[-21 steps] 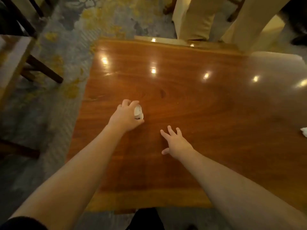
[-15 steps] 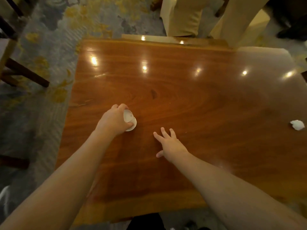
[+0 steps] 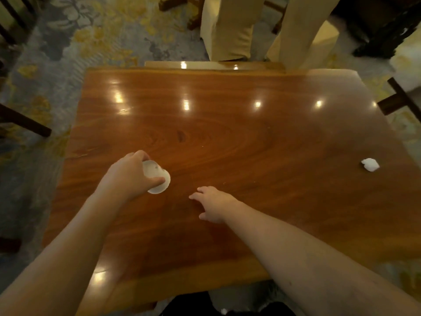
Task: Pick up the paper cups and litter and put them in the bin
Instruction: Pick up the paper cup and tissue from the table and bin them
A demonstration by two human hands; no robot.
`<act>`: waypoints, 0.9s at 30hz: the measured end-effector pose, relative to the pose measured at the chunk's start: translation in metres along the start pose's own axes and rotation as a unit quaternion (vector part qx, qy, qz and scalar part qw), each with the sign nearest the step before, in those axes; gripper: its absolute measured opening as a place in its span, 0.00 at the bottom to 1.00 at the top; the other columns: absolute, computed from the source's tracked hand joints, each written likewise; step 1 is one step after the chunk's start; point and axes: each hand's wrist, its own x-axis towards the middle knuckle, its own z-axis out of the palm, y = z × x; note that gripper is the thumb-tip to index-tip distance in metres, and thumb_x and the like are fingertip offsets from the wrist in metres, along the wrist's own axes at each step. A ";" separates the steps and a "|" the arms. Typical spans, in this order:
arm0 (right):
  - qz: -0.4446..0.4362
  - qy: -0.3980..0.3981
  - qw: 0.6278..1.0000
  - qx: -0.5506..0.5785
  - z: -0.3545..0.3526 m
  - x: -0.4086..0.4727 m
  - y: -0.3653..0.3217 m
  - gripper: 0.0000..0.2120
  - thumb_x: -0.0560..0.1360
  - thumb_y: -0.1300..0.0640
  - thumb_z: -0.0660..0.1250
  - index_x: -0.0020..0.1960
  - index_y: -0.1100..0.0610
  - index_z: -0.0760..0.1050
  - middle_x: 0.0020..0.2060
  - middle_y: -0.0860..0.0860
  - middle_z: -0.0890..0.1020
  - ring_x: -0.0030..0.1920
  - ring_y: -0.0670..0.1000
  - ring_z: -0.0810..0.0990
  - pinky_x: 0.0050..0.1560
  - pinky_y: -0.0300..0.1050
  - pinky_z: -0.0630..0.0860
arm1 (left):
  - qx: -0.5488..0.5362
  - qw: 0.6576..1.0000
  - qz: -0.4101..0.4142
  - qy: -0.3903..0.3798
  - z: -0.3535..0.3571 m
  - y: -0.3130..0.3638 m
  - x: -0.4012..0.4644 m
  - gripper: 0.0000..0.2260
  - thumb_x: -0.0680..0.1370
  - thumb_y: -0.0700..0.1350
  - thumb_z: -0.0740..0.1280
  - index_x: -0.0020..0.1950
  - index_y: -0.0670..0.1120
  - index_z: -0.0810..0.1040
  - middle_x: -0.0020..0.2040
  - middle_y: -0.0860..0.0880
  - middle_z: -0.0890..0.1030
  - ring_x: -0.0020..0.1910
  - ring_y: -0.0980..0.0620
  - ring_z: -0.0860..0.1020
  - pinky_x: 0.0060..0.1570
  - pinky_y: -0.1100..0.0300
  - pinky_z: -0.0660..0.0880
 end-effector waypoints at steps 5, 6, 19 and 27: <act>-0.008 0.030 0.999 0.039 0.009 -0.065 0.087 0.30 0.80 0.52 0.67 0.78 0.46 0.60 0.77 0.53 0.63 0.75 0.59 0.64 0.68 0.60 0.71 | 0.015 1.000 0.019 -0.003 0.019 0.065 -0.025 0.31 0.65 0.66 0.76 0.63 0.55 0.74 0.58 0.50 0.79 0.47 0.53 0.74 0.44 0.54 0.73; -0.003 0.036 0.998 0.044 0.009 -0.073 0.100 0.29 0.80 0.51 0.67 0.78 0.46 0.61 0.77 0.53 0.63 0.74 0.59 0.64 0.68 0.60 0.71 | 0.018 1.000 0.018 -0.006 0.021 0.075 -0.029 0.31 0.65 0.66 0.75 0.63 0.55 0.74 0.58 0.50 0.80 0.47 0.52 0.75 0.44 0.54 0.74; 0.064 0.230 0.968 0.073 -0.024 -0.199 0.407 0.23 0.81 0.50 0.64 0.74 0.51 0.66 0.70 0.53 0.70 0.68 0.55 0.70 0.63 0.54 0.76 | 0.032 0.998 0.046 -0.025 0.127 0.358 -0.039 0.27 0.66 0.67 0.75 0.59 0.57 0.75 0.55 0.53 0.81 0.45 0.55 0.75 0.38 0.62 0.68; 0.165 0.220 0.961 0.043 -0.029 -0.194 0.549 0.29 0.80 0.51 0.64 0.78 0.48 0.60 0.79 0.55 0.59 0.75 0.61 0.61 0.67 0.59 0.71 | 0.041 0.997 0.054 -0.034 0.179 0.464 -0.015 0.28 0.65 0.70 0.73 0.59 0.59 0.74 0.56 0.55 0.80 0.47 0.55 0.77 0.41 0.58 0.73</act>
